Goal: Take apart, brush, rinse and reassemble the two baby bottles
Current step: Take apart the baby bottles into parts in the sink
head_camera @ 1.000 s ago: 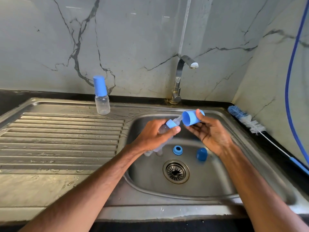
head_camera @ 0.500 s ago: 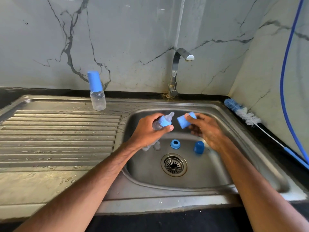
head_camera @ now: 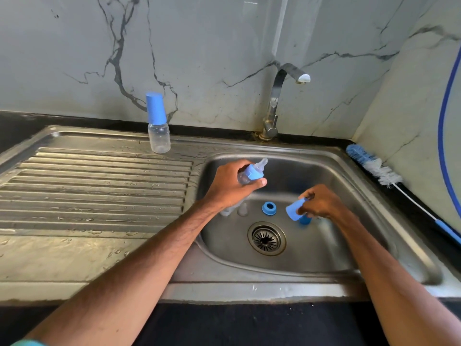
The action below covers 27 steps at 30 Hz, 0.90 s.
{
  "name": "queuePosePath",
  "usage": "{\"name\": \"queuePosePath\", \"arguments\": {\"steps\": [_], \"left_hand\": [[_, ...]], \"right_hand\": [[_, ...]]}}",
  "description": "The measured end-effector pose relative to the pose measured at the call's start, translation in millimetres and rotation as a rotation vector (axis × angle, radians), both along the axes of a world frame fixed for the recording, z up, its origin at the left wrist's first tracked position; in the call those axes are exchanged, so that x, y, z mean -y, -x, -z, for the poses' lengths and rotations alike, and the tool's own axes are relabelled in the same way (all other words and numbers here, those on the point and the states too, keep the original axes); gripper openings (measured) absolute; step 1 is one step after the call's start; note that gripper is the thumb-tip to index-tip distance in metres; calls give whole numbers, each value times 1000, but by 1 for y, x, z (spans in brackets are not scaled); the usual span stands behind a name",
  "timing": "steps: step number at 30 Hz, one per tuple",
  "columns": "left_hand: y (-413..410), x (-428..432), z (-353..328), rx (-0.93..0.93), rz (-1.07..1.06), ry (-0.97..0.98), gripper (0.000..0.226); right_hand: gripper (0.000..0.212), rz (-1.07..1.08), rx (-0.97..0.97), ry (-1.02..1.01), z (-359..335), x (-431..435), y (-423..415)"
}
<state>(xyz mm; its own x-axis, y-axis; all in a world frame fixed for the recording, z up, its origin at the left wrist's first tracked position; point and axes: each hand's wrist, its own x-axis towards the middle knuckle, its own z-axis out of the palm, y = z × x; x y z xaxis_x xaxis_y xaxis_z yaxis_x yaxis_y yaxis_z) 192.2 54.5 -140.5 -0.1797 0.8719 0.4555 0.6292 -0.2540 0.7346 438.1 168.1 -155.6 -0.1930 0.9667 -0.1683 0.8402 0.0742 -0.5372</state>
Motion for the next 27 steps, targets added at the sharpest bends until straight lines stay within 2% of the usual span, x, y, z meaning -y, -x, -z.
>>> {"name": "queuePosePath", "arguments": {"steps": [3,7,13,19,23,27], "left_hand": [[-1,1,0,-8,2,3,36],[-2,2,1,-16,5,11,35],[-6,3,1,-28,31,27,39],[-7,3,1,-48,39,49,41],[-8,4,1,-62,48,48,42],[-10,5,1,-66,58,52,41]], "right_hand": [[26,82,84,68,9,2,-12],[35,137,175,44,17,10,-14],[65,157,192,76,22,12,-13],[72,158,185,82,23,12,-13],[68,149,274,13,21,13,-17],[70,159,289,29,17,16,-16]]}}
